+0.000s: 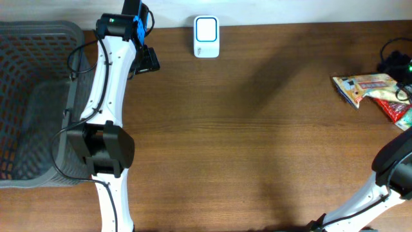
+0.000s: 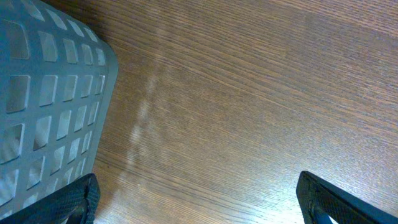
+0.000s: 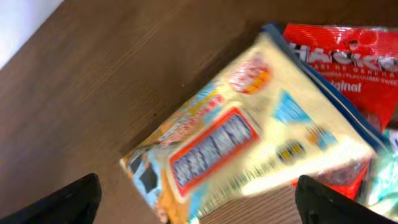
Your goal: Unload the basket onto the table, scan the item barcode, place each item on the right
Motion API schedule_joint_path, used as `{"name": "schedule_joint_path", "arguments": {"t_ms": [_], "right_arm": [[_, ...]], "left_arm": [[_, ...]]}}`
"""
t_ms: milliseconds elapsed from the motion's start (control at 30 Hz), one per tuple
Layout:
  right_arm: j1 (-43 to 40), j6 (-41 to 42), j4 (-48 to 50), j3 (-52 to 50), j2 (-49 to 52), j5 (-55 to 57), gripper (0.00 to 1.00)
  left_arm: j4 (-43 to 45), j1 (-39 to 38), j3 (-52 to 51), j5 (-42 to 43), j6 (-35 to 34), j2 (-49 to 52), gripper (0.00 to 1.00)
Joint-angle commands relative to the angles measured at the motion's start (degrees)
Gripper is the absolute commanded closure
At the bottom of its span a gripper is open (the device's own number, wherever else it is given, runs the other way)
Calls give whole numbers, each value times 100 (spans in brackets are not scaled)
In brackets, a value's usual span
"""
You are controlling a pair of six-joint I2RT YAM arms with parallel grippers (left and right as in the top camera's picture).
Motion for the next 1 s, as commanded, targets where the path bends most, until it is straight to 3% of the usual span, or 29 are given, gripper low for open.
{"name": "schedule_joint_path", "arguments": {"t_ms": [0,133,500,667,967], "right_arm": [[-164,415,-846,4,-1480,-101,1],[-153,415,-2267,2,-2638,-1003,1],[273,-107,-4977,-404,-4754,-1036,1],[372,-107,-4975,-675,-5163,-1032,1],[374,-109,-4975,-688,-4918,-748,1]], "left_arm": [[-7,15,-20,2,-72,-44,1],[-7,11,-20,2,-70,-44,1],[-7,20,-20,2,-72,-44,1],[-7,11,-20,4,-72,-44,1],[-9,11,-20,2,-72,-44,1]]}}
